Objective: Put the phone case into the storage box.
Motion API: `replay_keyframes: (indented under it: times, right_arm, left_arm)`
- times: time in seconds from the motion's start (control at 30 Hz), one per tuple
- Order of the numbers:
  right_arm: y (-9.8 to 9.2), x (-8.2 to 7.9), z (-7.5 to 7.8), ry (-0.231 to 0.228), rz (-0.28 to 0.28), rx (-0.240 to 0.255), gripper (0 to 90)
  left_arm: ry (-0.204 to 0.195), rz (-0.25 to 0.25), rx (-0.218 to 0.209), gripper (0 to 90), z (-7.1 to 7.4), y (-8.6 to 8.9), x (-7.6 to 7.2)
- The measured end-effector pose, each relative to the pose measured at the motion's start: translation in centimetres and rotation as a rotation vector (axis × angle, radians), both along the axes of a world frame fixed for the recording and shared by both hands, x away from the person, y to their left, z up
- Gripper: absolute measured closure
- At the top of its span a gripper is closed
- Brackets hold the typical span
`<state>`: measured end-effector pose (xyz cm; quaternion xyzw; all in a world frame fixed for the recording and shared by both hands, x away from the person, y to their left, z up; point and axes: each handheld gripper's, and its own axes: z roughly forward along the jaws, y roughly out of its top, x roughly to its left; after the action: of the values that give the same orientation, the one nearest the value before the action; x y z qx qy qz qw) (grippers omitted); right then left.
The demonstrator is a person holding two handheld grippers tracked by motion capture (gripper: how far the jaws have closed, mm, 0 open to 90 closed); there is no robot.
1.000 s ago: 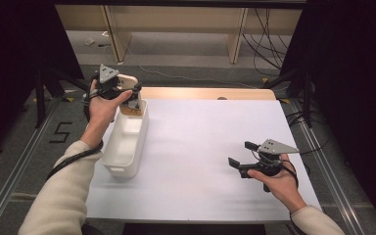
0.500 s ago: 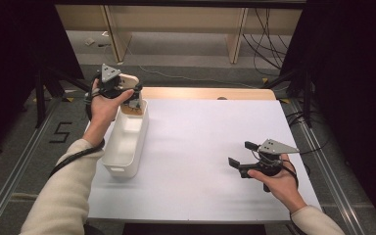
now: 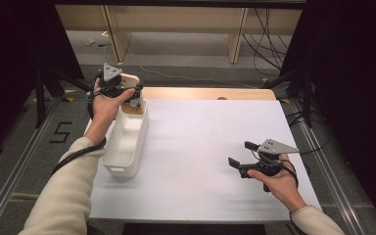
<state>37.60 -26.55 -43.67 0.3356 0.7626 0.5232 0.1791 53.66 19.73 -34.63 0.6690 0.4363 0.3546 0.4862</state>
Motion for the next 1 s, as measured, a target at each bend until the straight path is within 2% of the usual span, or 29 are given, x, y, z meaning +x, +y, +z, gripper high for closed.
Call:
replay_keyframes:
  times: [1.0]
  right_arm:
    - [0.0, 0.0, 0.1, -0.008, 0.000, 0.007, 9.6]
  left_arm:
    - [0.033, 0.021, 0.003, 9.9, -1.1, 0.2, 1.2]
